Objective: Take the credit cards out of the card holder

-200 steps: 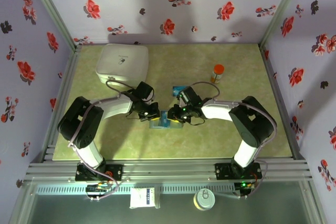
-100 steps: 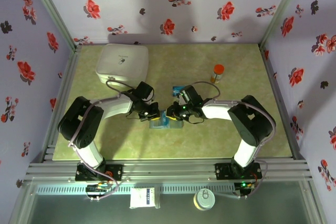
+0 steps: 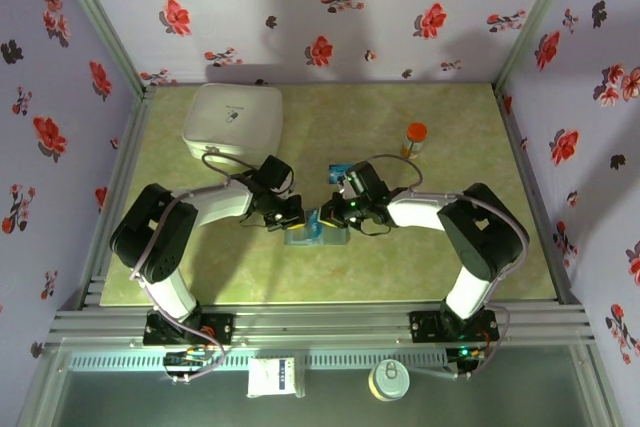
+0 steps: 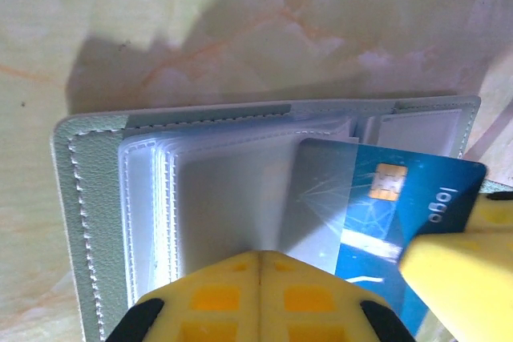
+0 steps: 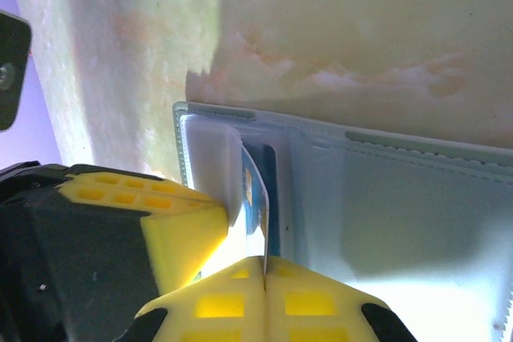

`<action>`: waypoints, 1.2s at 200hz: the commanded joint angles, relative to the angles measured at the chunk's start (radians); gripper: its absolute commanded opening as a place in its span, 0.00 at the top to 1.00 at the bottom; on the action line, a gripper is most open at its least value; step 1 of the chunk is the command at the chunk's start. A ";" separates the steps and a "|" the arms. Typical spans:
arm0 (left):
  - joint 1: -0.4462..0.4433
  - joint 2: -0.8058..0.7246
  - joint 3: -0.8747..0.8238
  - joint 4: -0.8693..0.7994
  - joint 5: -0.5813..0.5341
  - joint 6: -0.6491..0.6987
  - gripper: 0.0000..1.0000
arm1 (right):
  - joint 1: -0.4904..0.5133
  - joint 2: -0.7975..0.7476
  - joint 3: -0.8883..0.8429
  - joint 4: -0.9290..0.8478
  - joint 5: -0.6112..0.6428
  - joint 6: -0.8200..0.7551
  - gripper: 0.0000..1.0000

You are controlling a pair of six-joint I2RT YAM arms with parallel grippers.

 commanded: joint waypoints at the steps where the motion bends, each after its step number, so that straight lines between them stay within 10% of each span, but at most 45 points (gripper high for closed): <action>1: -0.002 0.015 0.015 -0.034 -0.019 0.023 1.00 | -0.018 -0.048 -0.019 -0.111 0.055 -0.057 0.93; 115: 0.004 -0.047 0.066 -0.021 0.012 0.024 0.99 | -0.029 -0.140 0.121 -0.472 0.142 -0.343 0.99; 240: 0.046 -0.240 -0.117 0.064 -0.026 -0.033 0.97 | -0.035 -0.139 0.401 -0.875 0.384 -1.349 1.00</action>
